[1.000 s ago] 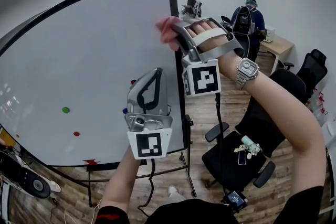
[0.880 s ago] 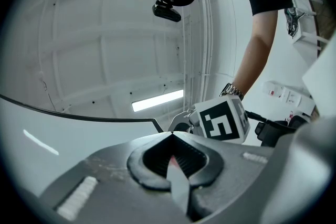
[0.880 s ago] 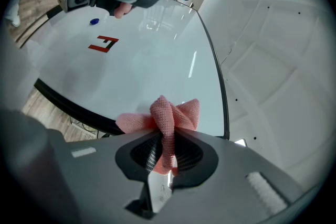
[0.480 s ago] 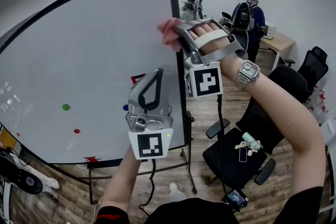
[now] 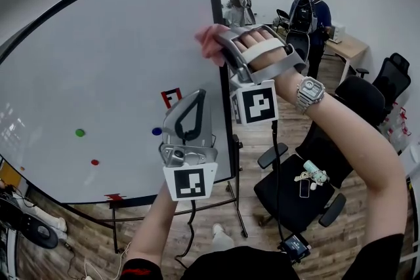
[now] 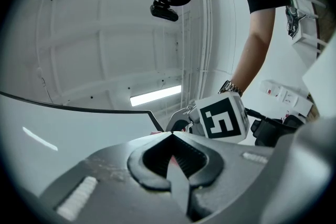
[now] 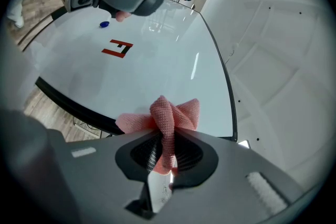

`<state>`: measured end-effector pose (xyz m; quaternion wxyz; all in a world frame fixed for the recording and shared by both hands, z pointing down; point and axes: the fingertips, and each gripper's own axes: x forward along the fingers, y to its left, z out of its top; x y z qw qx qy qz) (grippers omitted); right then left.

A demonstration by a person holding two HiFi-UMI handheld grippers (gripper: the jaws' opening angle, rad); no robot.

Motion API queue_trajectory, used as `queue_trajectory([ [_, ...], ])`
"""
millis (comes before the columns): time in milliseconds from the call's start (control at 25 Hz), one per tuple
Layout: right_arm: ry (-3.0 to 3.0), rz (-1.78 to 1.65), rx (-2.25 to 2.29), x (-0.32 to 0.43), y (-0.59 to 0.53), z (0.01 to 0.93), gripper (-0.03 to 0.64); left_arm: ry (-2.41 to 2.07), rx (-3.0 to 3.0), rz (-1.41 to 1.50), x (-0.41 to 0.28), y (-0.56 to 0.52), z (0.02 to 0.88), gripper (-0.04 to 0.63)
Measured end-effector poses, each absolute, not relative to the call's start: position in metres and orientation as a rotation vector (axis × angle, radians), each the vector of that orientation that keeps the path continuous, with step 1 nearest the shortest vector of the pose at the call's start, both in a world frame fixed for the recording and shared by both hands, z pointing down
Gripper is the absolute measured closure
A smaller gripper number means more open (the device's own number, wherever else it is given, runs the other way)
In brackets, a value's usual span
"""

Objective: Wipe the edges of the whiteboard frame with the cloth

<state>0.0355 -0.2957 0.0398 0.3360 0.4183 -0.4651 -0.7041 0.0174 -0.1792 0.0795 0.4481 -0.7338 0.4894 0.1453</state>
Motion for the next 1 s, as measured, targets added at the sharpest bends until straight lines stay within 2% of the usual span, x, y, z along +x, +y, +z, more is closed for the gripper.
queue_trajectory([
  [1000, -1.238, -1.826, 1.069, 0.036, -0.296, 0.075, 0.572, 1.225, -1.882, 0.336, 0.025, -0.184, 0.119, 0.598],
])
